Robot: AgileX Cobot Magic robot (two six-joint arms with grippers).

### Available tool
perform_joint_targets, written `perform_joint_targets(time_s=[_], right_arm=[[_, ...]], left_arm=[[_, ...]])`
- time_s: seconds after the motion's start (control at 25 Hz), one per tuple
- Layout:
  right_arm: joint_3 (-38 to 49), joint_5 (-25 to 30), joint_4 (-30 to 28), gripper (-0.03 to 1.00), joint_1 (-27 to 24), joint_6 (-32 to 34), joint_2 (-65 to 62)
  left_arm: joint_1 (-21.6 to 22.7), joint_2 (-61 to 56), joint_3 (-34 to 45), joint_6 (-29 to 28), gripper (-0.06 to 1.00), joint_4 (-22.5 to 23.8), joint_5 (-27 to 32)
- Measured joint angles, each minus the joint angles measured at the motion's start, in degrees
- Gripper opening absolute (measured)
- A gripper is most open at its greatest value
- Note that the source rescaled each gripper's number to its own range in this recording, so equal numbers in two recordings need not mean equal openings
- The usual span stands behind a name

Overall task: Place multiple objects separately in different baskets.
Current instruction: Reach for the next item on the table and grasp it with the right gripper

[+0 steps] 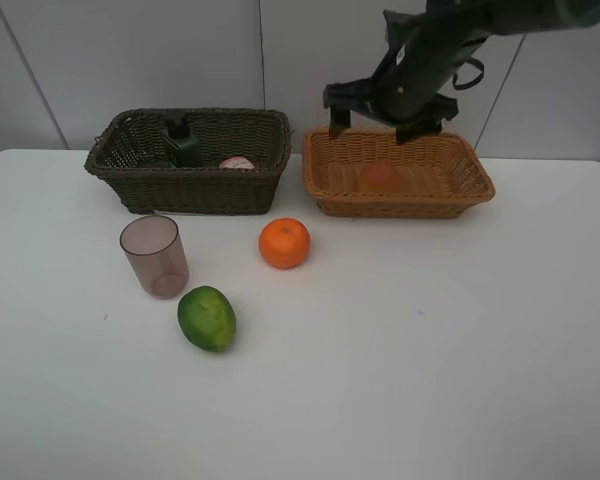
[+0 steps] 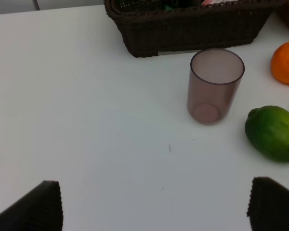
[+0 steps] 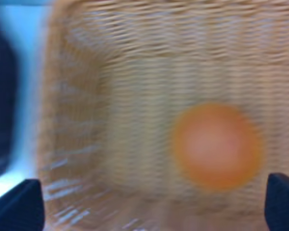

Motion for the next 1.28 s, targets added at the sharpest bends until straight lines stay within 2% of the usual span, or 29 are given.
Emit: perform_joint_targets(time_s=[0.16,0.32,0.52,0.76,0.92,1.28], right_arm=[[0.00,4.93,6.20,1.00,4.06,-0.18,-1.99],[0.00,8.92,6.20,1.00,8.72,3.99,-1.59],[-0.97,10.76,4.12,1.00,13.25,10.89,1.04],[-6.35,14.88,0.10,1.00,16.86,15.03,7.65],[-8.33,13.67,-0.58,1.00,17.68,15.98,11.21],[-8.68,12.99,-7.26,1.00,18.14,20.30,14.38]], left_arm=[[0.00,0.00,0.00,0.00,1.00,0.00,0.00],[0.00,0.00,0.00,0.00,1.00,0.00,0.00],[0.00,0.00,0.00,0.00,1.00,0.00,0.00],[0.00,0.00,0.00,0.00,1.00,0.00,0.00],[0.00,0.00,0.00,0.00,1.00,0.00,0.00],[0.00,0.00,0.00,0.00,1.00,0.00,0.00]])
